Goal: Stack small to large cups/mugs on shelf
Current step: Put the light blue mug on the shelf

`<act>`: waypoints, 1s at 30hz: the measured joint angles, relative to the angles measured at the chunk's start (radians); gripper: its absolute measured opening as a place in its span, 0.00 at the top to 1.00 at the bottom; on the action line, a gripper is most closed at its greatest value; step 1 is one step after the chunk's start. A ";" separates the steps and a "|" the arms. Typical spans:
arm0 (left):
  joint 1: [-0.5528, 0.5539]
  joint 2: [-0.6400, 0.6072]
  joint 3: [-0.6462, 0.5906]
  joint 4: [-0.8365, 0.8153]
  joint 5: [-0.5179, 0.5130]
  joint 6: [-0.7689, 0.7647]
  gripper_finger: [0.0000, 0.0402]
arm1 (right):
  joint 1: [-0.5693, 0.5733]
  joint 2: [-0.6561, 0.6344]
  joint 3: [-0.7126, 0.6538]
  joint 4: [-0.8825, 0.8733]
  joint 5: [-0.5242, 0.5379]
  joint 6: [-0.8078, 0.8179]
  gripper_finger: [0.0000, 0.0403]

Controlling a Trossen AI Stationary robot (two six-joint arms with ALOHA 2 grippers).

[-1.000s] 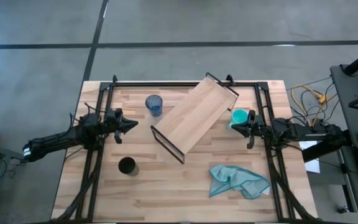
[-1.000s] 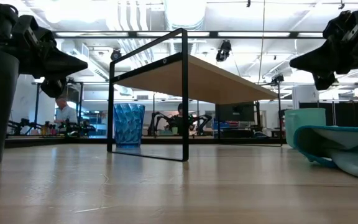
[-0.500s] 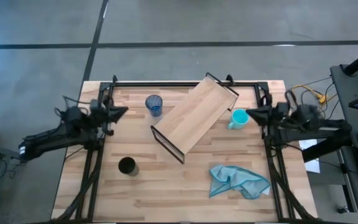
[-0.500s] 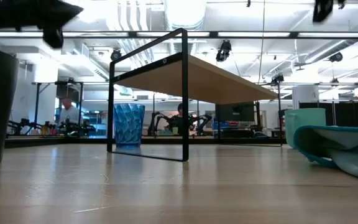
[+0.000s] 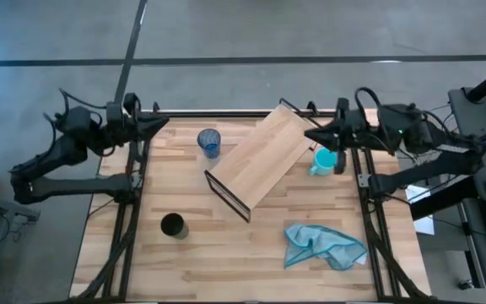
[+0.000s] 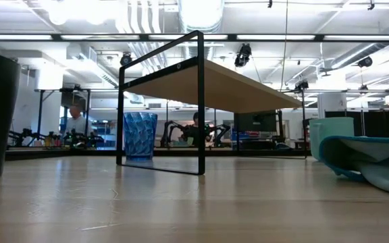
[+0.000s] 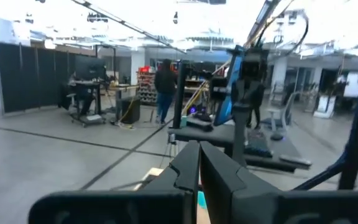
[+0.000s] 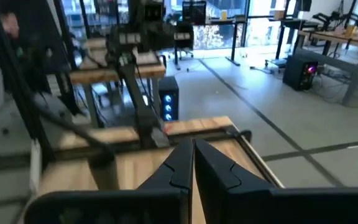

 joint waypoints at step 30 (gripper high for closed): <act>0.000 0.045 0.037 0.026 -0.048 0.089 1.00 | -0.003 0.391 0.802 -1.007 0.315 0.220 0.98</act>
